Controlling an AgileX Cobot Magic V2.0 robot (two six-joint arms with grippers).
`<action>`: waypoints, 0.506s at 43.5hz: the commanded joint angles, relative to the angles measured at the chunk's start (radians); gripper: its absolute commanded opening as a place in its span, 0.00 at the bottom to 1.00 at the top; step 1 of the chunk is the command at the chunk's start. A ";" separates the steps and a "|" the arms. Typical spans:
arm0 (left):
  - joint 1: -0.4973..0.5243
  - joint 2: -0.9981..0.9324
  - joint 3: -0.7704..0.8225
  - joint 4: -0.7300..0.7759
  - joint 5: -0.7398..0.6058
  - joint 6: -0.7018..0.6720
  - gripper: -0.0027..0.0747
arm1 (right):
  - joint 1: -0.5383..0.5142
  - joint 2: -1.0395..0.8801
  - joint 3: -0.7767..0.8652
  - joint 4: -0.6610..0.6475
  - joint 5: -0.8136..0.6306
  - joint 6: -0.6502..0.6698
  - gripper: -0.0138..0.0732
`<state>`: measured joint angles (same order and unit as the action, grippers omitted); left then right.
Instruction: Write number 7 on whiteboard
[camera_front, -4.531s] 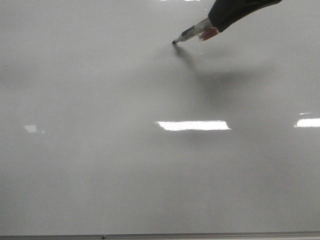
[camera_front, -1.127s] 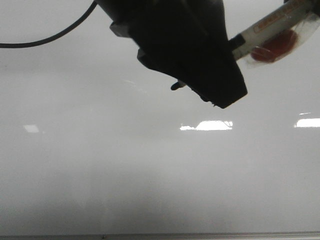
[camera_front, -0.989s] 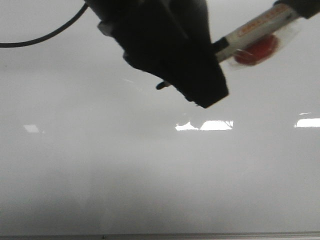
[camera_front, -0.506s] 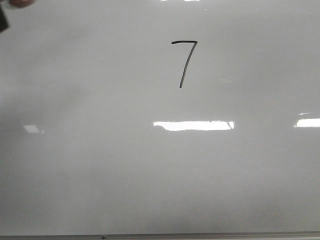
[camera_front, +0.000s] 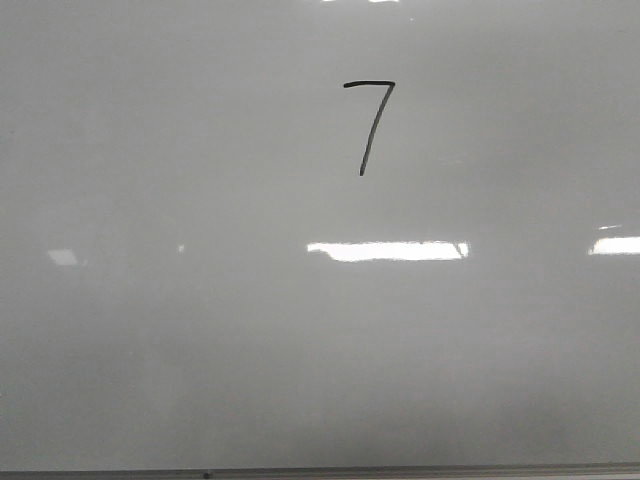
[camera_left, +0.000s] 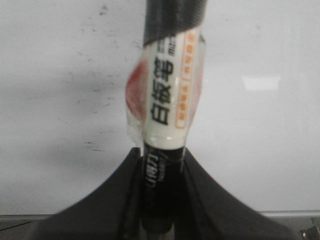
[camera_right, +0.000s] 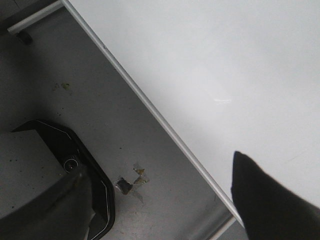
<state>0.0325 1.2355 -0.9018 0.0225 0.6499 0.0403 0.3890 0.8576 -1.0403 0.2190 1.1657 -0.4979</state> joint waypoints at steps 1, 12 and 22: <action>0.020 0.034 -0.027 -0.030 -0.104 -0.012 0.15 | -0.008 -0.007 -0.016 0.007 -0.045 -0.002 0.84; 0.020 0.174 -0.087 -0.034 -0.114 -0.012 0.15 | -0.008 -0.007 0.066 0.007 -0.098 -0.002 0.84; 0.020 0.247 -0.139 -0.034 -0.071 -0.012 0.23 | -0.008 -0.007 0.098 0.007 -0.112 -0.002 0.84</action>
<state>0.0495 1.4971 -1.0009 0.0000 0.6173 0.0398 0.3890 0.8576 -0.9203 0.2190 1.1095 -0.4957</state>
